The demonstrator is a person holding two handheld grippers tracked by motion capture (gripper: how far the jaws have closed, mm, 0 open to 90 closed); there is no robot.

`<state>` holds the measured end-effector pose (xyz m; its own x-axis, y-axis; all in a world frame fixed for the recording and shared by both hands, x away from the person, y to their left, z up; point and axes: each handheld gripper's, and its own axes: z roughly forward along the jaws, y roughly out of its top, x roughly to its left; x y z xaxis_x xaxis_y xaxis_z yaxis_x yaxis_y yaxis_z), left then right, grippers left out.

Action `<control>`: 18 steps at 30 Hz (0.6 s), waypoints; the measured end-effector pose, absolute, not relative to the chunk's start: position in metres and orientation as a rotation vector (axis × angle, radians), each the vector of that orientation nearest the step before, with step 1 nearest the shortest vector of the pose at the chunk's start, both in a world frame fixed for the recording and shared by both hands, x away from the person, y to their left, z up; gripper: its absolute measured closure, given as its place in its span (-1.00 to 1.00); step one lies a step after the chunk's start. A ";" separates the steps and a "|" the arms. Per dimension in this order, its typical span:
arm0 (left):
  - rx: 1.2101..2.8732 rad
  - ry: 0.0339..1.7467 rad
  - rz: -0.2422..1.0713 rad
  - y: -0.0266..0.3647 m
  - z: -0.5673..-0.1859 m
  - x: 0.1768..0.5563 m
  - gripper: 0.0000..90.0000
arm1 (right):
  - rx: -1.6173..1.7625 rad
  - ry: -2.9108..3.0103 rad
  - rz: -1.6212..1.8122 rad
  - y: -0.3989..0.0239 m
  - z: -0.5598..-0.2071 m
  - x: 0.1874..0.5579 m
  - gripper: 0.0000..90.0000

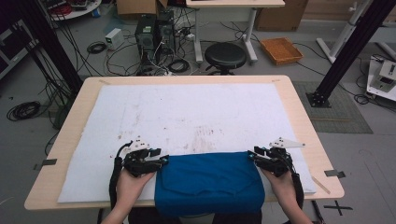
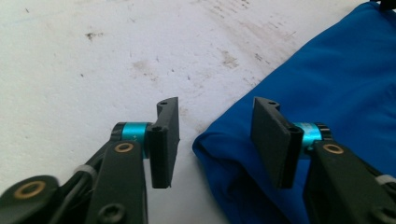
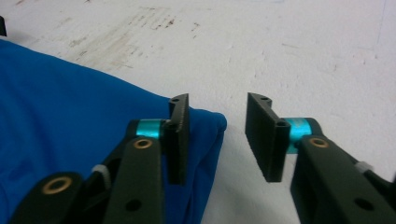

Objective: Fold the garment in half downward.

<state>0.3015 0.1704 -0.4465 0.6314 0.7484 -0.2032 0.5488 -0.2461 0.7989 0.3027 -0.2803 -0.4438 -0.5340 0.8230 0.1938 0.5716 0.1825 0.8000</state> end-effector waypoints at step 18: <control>2.002 0.927 0.325 0.165 -0.440 0.324 0.87 | 1.218 2.194 1.248 -0.275 -0.436 0.324 0.94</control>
<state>0.3245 0.1655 -0.4398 0.6871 0.7169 -0.1178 0.4865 -0.3336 0.8075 0.3238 -0.2751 -0.4356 -0.5759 0.8093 0.1156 0.5132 0.2478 0.8217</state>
